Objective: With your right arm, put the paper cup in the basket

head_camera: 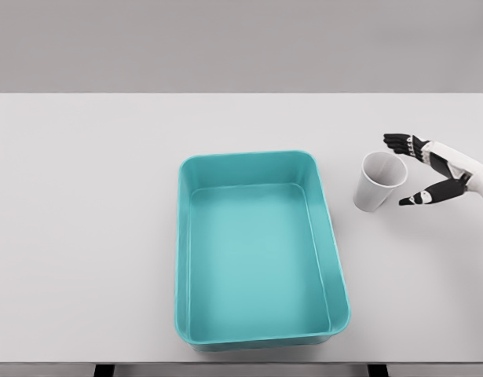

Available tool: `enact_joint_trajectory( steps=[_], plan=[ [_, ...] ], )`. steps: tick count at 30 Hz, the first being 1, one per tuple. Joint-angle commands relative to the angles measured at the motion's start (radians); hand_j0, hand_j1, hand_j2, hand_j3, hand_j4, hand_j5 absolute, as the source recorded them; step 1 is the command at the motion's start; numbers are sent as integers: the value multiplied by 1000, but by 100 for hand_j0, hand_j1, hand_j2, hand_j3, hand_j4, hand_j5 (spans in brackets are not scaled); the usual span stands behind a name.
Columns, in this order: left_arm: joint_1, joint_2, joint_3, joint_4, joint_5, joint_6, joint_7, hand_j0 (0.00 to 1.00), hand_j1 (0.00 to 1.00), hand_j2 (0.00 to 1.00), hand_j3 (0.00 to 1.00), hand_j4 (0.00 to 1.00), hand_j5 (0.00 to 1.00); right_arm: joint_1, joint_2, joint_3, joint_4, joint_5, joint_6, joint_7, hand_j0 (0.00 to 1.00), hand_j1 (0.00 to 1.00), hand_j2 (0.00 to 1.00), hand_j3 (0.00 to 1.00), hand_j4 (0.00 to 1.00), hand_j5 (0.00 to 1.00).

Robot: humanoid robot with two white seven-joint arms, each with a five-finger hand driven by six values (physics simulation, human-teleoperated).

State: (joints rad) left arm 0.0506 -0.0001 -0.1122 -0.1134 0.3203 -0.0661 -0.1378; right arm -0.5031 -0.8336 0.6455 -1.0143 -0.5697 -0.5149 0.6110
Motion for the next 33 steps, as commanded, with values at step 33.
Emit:
enact_joint_trajectory(
  steps=[33],
  plan=[
    [0,0,0,0,0,0,0,100,100,100,100,100,100,-2,60,6,-27,-10,15,0,100,100,100,100,100,100]
  ],
)
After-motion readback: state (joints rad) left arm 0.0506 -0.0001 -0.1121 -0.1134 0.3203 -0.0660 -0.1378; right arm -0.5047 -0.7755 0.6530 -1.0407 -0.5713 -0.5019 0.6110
